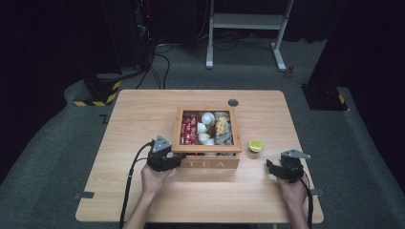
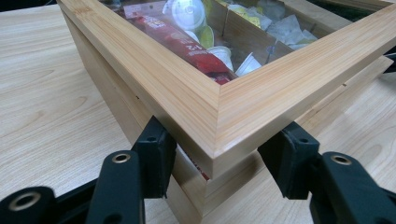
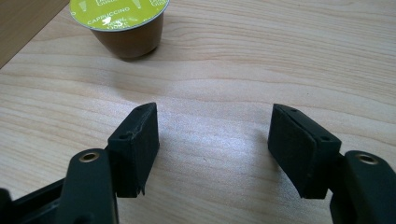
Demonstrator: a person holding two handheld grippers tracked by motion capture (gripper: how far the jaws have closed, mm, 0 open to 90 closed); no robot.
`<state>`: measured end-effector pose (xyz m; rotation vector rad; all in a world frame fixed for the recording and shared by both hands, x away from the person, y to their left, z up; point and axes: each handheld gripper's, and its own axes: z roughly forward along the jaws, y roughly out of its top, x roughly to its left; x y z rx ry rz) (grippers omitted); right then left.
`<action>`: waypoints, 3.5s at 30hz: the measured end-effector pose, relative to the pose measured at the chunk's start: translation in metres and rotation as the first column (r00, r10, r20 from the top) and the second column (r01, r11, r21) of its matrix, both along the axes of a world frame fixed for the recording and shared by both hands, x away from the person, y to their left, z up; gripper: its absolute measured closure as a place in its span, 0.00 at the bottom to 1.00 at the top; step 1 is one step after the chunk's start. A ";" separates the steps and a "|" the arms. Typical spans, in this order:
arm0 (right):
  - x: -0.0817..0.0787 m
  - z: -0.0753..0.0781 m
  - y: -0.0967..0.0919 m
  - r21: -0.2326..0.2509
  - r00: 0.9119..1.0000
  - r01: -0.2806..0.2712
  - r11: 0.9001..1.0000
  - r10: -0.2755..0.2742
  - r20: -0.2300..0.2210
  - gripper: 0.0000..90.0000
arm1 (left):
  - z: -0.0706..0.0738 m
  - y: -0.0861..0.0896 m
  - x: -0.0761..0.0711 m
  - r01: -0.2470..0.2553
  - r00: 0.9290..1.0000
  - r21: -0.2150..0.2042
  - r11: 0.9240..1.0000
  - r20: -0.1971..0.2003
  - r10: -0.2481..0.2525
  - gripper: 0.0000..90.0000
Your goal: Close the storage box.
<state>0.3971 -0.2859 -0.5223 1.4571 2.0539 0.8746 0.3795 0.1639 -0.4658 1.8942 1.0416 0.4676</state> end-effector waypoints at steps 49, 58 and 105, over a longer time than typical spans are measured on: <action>0.000 0.000 0.000 -0.001 1.000 -0.001 1.000 0.001 0.000 0.37 | -0.007 0.001 -0.012 -0.002 1.000 0.082 0.997 0.011 0.001 0.42; 0.000 0.000 0.000 0.000 1.000 -0.001 1.000 0.001 0.000 0.37 | -0.012 0.002 -0.015 0.004 1.000 0.111 0.994 0.008 -0.005 0.42; 0.000 0.000 0.000 0.000 1.000 -0.001 1.000 0.001 0.000 0.37 | -0.022 0.092 -0.026 -0.200 0.979 -0.062 0.978 -0.042 0.197 0.43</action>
